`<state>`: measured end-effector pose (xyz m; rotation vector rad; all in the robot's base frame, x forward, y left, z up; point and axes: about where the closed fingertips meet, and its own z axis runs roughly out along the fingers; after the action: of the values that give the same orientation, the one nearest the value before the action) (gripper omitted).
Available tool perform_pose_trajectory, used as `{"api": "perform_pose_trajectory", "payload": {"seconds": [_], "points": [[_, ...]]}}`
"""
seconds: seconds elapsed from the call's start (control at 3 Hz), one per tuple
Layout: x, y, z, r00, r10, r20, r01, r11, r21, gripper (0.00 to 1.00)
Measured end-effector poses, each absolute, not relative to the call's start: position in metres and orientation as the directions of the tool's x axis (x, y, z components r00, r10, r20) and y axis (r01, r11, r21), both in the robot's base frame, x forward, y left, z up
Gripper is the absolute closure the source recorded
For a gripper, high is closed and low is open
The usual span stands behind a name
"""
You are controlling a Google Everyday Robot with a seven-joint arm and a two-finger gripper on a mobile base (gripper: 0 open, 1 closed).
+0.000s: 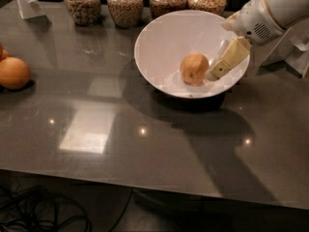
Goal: Pick orange from white bowl
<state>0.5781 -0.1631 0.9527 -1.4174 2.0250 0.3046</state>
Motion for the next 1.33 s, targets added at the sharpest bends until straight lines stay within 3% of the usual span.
{"api": "perform_pose_trajectory", "payload": {"seconds": [0.67,1.33], "points": [[0.609,-0.155,0.924,-0.151,-0.702,-0.696,-0.916,0.363,-0.168,0.00],[0.625,-0.141,0.905,-0.068,-0.739,-0.670,-0.928,0.294,-0.230,0.03]]}}
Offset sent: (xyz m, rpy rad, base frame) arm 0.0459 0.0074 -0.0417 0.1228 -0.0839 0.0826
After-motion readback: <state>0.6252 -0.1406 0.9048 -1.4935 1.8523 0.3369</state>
